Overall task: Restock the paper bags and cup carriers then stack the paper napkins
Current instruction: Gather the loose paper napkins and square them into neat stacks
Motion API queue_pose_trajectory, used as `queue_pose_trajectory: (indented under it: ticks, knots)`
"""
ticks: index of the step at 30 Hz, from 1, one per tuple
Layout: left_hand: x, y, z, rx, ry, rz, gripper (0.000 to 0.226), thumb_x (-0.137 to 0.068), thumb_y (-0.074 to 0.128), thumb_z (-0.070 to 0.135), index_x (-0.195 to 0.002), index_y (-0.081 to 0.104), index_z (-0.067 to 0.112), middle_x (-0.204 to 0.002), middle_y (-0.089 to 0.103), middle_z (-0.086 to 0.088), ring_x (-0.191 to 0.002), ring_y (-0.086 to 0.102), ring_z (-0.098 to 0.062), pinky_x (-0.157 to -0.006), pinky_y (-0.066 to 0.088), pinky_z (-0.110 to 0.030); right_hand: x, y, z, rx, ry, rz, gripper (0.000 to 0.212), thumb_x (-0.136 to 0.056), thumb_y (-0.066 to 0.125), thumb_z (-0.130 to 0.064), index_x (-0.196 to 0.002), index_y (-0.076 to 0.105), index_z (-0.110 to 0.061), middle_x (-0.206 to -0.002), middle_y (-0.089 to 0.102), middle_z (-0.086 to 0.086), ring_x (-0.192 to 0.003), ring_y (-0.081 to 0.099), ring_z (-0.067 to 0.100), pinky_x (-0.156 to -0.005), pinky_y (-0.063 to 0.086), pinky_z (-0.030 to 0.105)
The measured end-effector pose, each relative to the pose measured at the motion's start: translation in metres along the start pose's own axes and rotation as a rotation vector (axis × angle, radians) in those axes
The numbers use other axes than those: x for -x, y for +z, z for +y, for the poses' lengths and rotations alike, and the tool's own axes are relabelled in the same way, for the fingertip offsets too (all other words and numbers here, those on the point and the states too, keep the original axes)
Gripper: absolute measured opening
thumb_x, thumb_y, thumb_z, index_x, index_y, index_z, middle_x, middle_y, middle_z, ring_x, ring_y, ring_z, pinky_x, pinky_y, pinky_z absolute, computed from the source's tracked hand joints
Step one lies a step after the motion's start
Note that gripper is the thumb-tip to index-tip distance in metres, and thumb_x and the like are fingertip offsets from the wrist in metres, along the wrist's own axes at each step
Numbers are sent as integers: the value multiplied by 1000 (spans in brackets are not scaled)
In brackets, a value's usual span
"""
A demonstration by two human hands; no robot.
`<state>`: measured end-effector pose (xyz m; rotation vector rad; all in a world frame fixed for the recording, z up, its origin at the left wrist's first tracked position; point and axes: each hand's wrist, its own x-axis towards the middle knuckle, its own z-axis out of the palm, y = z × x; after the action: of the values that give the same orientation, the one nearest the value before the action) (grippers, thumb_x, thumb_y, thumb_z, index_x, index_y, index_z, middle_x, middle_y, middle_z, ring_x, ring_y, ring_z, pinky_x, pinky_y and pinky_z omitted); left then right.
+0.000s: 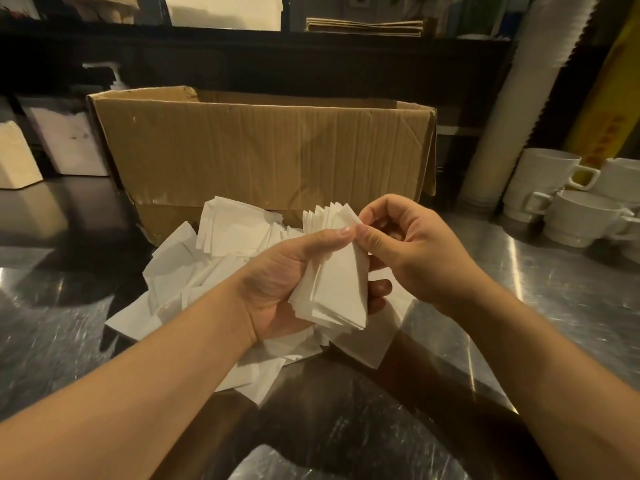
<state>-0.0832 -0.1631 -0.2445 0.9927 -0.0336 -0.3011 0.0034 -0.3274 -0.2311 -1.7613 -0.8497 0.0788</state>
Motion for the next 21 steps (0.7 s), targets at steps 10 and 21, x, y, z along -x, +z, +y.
queue_pose_trajectory:
  ticks: [10,21]
  knots:
    - [0,0,5,185,-7,66,63,-83,73,30,-139,52,11,-110,64,-14,-80,61,-23,-77,54,-38,-9,-12,10,195,68,104,16,-104,56,-29,-118,64,-29,-108,66,-17,-95,62,2,-70,49,14]
    - [-3,-1,9,343,81,267,58,-83,69,31,-137,53,15,-105,65,-13,-75,57,-22,-78,50,-35,-21,-30,37,822,459,-215,70,-86,77,-51,-145,49,-25,-130,62,0,-99,58,18,-67,46,22]
